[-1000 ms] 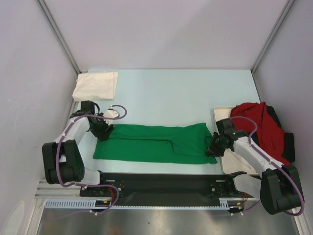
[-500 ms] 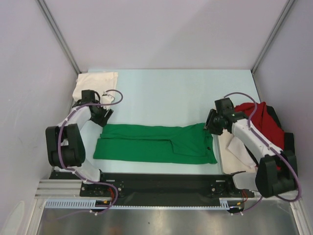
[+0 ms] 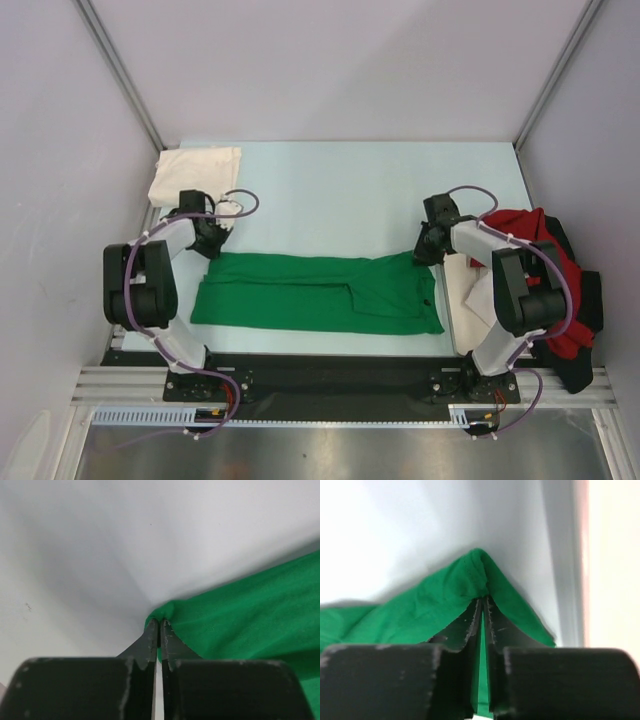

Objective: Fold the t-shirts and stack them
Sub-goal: Fold the tshirt

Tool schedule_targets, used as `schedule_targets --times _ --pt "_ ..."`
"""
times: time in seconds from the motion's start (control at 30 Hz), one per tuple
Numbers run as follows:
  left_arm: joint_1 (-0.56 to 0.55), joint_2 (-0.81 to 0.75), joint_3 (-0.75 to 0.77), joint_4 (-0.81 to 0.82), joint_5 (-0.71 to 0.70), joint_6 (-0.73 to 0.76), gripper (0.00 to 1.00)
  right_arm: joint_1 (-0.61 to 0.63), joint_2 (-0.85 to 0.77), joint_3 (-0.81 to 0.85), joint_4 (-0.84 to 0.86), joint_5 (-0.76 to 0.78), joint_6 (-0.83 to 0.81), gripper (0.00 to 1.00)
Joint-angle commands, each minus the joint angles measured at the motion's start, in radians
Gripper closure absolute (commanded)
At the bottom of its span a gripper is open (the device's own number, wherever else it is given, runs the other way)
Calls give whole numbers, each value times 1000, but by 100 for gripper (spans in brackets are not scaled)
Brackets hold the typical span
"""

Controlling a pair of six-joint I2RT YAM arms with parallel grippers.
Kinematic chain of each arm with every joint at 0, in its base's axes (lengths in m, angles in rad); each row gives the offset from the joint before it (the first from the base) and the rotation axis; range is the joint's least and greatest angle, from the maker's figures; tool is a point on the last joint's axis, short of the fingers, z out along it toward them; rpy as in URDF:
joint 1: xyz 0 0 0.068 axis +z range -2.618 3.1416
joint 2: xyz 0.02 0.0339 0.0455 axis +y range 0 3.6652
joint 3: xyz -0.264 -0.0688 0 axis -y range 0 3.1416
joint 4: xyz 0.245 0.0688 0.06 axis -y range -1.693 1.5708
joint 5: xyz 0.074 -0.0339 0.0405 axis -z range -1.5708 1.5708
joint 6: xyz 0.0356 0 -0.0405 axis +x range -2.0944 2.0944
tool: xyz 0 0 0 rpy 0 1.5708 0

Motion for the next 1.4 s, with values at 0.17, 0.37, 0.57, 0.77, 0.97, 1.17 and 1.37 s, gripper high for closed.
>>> schedule_targets --times 0.17,0.37,0.57,0.77,0.97,1.17,1.37 --pt "65 -101 -111 -39 37 -5 100 -5 223 245 130 8 -17 100" --pt "78 -189 -211 -96 53 63 100 24 487 558 81 -45 -4 100" --pt "12 -261 -291 -160 129 101 99 90 716 966 36 -102 15 100" --pt "-175 -335 -375 -216 205 107 99 147 1006 1444 -59 -125 24 100" --pt "-295 -442 -417 -254 258 114 99 156 1046 1485 -2 -136 70 96" --pt "-293 -464 -418 -217 210 71 97 147 905 1409 -23 -85 -19 58" --pt "-286 -496 -414 -194 123 49 97 110 782 1401 -102 -50 -82 36"
